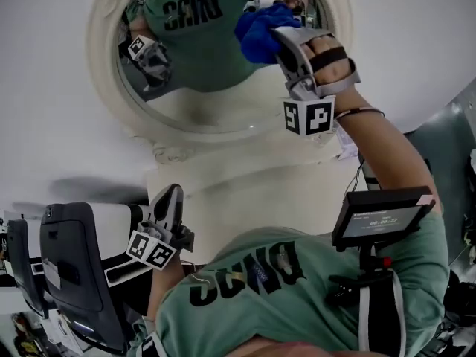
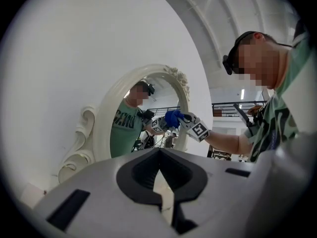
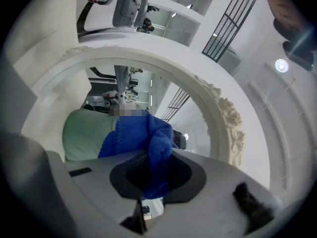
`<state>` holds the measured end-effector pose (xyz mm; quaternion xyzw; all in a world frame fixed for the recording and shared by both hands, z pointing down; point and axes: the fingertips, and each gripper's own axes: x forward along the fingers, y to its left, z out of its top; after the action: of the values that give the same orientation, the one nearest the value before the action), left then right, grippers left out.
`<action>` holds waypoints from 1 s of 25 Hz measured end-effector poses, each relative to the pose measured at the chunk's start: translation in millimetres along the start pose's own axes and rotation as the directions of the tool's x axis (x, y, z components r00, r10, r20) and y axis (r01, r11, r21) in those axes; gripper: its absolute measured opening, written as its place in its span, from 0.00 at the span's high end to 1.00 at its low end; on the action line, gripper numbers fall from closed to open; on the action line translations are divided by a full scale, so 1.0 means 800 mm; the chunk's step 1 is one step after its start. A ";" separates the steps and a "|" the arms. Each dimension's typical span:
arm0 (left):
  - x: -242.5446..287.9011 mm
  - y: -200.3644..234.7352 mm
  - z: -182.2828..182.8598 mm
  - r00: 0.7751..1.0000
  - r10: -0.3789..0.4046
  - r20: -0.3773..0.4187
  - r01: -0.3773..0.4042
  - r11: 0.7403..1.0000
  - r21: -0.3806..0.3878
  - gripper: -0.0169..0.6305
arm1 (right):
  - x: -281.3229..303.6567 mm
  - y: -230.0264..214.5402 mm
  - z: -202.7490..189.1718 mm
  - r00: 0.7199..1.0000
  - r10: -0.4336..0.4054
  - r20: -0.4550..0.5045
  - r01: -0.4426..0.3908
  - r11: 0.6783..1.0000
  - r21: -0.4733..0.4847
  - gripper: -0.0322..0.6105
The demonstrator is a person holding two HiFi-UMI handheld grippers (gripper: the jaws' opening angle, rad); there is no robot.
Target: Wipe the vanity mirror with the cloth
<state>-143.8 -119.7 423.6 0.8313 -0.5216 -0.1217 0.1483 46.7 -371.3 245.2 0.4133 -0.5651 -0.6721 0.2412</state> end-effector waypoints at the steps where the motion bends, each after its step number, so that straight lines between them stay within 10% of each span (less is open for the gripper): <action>1: 0.004 -0.002 -0.007 1.000 -0.005 -0.014 0.005 1.000 -0.009 0.96 | -0.014 0.027 -0.002 1.000 0.030 0.001 -0.030 1.000 -0.002 0.87; 13: 0.043 -0.002 -0.103 0.989 -0.035 -0.141 0.018 0.992 -0.123 0.96 | -0.130 0.335 -0.032 0.917 0.399 -0.004 -0.399 0.916 -0.032 0.87; 17: 0.035 0.003 -0.121 0.987 -0.020 -0.161 0.001 0.993 -0.118 0.96 | -0.135 0.351 -0.033 0.927 0.374 -0.007 -0.373 0.927 0.037 0.88; 22: 0.026 -0.018 -0.086 0.992 -0.026 -0.125 0.014 0.996 -0.091 0.96 | -0.134 0.343 -0.026 0.872 0.489 -0.028 -0.489 0.872 0.004 0.87; 25: 0.024 -0.028 -0.045 0.996 -0.037 -0.078 0.033 0.998 -0.055 0.96 | -0.113 0.272 -0.024 0.902 0.430 -0.024 -0.430 0.903 -0.010 0.87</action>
<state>-104.1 -123.3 447.7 0.8402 -0.4974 -0.1053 0.1888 80.4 -364.0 479.2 0.2836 -0.6346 -0.6023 0.3925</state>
